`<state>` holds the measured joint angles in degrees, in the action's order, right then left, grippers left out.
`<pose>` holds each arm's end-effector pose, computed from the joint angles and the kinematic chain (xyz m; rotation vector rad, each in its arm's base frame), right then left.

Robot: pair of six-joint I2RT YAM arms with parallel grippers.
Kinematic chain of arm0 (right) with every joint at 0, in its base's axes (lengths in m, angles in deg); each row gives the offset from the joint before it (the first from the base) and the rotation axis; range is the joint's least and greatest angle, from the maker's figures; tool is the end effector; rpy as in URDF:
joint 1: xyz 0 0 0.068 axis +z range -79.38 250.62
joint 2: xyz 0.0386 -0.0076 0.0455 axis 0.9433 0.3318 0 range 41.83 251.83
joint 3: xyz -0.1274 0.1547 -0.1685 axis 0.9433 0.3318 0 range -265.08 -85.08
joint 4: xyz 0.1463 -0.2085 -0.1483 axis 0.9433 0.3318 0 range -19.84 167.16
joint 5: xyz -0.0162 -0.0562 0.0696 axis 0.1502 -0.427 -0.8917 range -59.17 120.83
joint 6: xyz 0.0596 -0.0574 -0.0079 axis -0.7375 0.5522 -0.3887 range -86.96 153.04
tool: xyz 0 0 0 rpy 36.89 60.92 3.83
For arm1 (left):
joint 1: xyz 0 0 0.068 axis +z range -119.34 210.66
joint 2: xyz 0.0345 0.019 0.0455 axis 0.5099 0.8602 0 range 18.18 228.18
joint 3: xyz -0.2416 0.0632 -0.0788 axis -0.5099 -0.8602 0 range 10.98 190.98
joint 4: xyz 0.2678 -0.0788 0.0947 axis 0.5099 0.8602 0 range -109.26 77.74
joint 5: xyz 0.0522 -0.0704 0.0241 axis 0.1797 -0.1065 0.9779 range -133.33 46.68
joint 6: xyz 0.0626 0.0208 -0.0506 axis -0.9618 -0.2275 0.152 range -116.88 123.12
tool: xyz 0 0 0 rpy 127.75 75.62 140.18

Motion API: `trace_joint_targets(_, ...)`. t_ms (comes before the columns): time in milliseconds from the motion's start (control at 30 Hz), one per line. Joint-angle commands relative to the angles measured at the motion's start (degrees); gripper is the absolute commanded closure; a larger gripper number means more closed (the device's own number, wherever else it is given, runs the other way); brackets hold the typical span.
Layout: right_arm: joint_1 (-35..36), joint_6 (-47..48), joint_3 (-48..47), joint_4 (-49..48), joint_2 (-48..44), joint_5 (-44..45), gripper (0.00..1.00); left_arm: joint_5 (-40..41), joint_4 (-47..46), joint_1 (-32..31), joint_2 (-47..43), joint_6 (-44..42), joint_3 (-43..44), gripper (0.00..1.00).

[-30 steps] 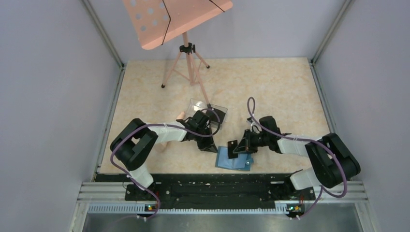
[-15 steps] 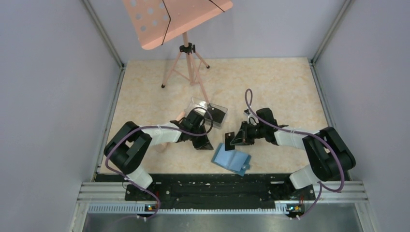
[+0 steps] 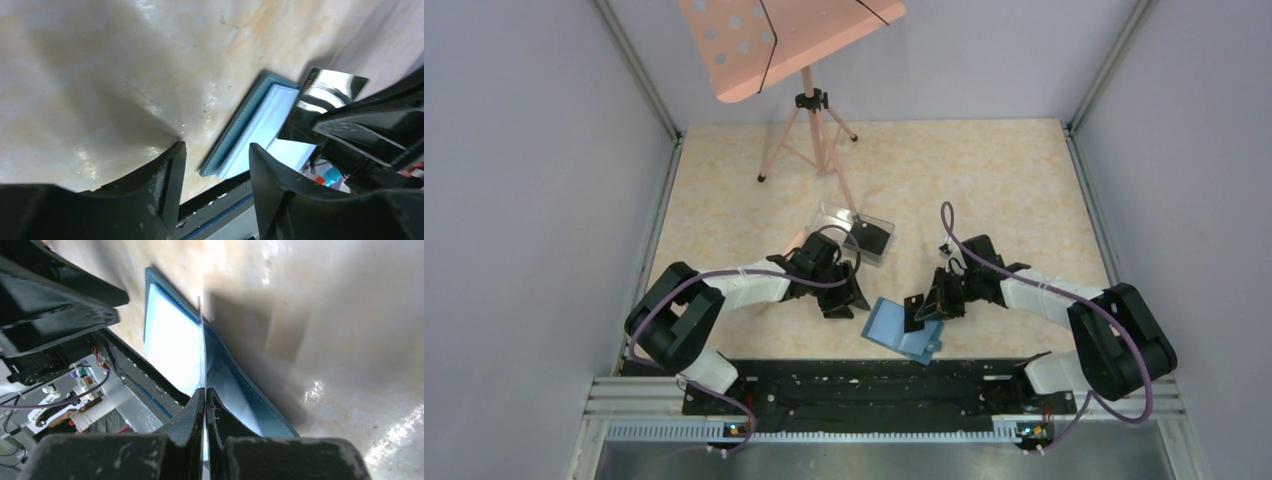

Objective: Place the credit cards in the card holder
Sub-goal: Insert the credit card into the card holder.

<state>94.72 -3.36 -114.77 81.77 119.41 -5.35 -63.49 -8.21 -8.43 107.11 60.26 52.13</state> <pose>0.2247 0.1474 0.0783 0.0515 2.7780 1.1611 0.2338 -0.2223 0.0773 -0.3114 2.8730 -0.9419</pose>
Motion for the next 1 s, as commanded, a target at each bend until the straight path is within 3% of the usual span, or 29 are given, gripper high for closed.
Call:
trace_joint_targets(0,-0.2,0.1,1.8,3.5,0.0,2.3,1.0,-5.5,-7.2,0.5,-0.7,-0.4,-1.9,0.43)
trace_joint_targets(133,-0.2,0.3,2.0,3.7,1.6,3.0,1.0,-11.1,-14.1,0.6,2.6,-0.3,-2.1,0.37)
trace_joint_targets(433,-0.2,1.1,2.0,3.6,2.3,3.5,1.0,-19.2,-22.8,0.4,7.9,1.2,-1.6,0.39)
trace_joint_targets(733,-0.3,2.2,1.6,2.2,1.3,3.5,1.0,-26.9,-32.5,0.1,9.2,4.8,-1.3,0.59)
trace_joint_targets(833,-0.3,2.4,1.1,1.8,1.7,3.6,1.0,-26.3,-30.6,-0.6,10.4,3.5,0.0,0.59)
trace_joint_targets(967,-0.2,2.9,0.1,1.9,2.0,3.8,1.0,-20.7,-20.4,-1.2,10.7,-0.6,2.8,0.63)
